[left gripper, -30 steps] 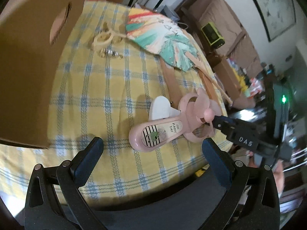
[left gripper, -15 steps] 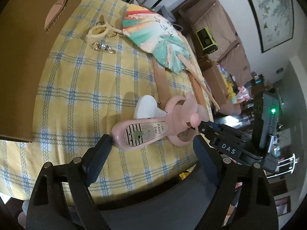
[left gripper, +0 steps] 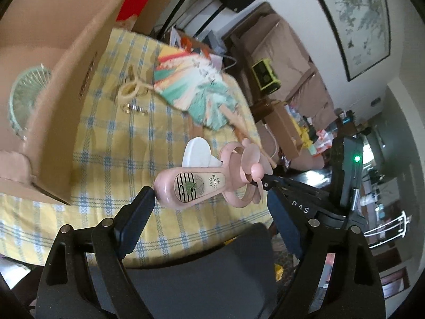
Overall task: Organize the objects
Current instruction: 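Close the right tool on the pink fan and lift it, then carry the pink fan with the right tool over the cardboard box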
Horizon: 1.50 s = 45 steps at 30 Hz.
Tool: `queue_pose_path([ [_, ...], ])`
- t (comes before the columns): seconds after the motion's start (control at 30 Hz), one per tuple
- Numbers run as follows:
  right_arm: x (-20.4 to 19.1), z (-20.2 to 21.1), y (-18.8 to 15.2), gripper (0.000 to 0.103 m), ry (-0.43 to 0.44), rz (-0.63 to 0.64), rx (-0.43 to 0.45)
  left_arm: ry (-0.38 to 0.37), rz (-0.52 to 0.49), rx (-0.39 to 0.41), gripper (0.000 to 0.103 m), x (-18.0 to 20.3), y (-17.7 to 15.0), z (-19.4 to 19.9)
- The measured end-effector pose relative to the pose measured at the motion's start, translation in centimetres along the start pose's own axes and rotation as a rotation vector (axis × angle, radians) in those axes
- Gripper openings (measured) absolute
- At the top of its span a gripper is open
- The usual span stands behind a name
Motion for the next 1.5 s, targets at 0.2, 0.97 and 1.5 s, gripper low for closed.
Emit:
queue_pose_path([
  [0.2,-2.5,3.3,2.8,0.016,0.064,0.024,0.061,-0.022,0.029,0.061,0.084,-0.1,2.4,3.6],
  [0.97,-21.8,0.3,14.2,0.016,0.158,0.282,0.091,0.023,0.255,0.289,0.084,-12.6,8.9,16.8],
  [1.5,-28.5,-8.9,16.9,0.016,0.103,0.421,-0.036,0.056,0.387,0.211,0.087,-22.0,12.0,15.8],
])
Point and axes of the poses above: each gripper's, at about its wrist camera, not at the fingertips, and z roughly against the way its jaws point, x to its right, y to its top, the point moved 5 cm from there along -z, roughly the way its jaws point
